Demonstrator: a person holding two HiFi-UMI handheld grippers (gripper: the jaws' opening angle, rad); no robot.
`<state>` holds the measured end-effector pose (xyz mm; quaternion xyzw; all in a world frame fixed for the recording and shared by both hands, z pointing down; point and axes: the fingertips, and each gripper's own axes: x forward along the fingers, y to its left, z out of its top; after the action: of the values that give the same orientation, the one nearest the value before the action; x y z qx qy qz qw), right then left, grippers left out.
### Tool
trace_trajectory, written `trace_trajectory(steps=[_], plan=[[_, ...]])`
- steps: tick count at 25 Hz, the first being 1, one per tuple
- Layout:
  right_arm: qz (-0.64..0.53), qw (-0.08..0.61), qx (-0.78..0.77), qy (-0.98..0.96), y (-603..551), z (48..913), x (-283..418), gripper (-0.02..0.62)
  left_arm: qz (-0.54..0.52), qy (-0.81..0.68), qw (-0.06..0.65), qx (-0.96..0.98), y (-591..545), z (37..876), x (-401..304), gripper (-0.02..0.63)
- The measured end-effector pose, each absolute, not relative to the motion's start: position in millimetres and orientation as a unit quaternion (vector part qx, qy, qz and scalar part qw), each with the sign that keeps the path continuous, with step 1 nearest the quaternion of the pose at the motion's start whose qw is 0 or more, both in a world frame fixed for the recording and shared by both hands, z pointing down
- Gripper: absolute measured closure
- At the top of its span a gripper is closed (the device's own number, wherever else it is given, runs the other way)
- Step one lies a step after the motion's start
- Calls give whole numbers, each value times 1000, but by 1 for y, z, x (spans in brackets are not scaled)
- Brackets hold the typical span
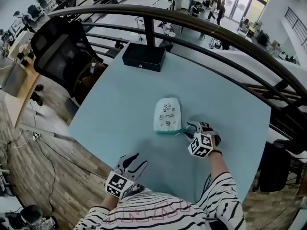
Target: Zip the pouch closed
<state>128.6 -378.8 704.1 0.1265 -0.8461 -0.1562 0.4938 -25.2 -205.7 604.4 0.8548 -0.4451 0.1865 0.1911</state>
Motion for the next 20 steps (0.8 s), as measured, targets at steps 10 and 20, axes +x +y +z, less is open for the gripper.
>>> trace_trajectory(steps=[10,20], plan=[[-64,513,82,-852,-360,714,137,526,176,-450,205,851,-194,607,-29,448],[65,429,123,-892,-309,692,95,558,164,-469,197,845,-188,600,-52,448]])
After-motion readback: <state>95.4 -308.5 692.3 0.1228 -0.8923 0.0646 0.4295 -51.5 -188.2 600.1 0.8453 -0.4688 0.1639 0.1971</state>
